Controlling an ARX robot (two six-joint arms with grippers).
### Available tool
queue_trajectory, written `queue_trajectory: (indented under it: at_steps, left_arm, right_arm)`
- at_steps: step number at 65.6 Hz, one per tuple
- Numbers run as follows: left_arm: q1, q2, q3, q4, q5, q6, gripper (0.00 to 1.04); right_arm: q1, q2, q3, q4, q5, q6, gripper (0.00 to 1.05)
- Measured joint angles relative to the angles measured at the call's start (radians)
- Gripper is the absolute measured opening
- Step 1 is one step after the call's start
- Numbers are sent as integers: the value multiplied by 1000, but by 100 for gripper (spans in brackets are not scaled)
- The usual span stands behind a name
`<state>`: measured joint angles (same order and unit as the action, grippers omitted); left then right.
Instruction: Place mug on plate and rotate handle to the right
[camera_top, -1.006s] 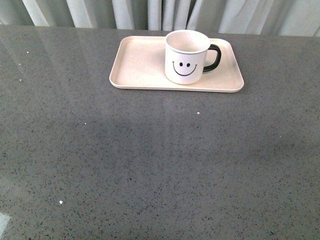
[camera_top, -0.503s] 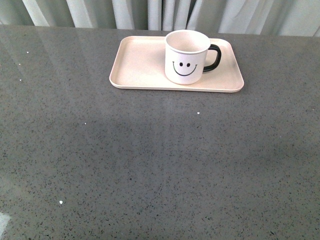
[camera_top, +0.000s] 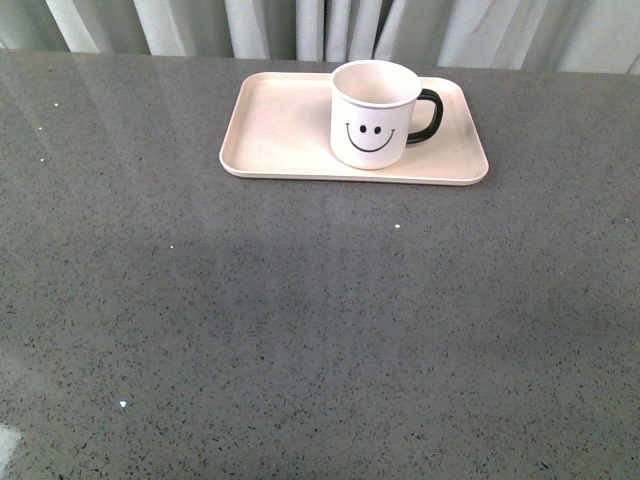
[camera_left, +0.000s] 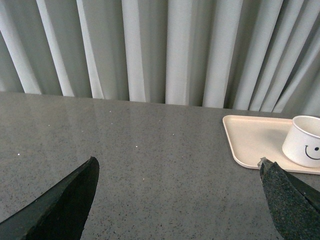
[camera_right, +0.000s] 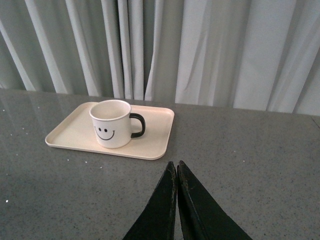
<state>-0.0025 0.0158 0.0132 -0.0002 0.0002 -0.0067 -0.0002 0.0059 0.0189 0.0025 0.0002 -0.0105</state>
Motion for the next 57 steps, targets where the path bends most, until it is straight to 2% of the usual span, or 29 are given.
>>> queue_trajectory:
  at_steps: [25,27,57]
  left_arm:
    - [0,0,0,0,0,0,95]
    - [0,0,0,0,0,0,96]
    - [0,0,0,0,0,0,96]
  right_arm:
    - [0,0,0,-1,0,0,89]
    - [0,0,0,-1,0,0,97]
    - [0,0,0,-1,0,0,96]
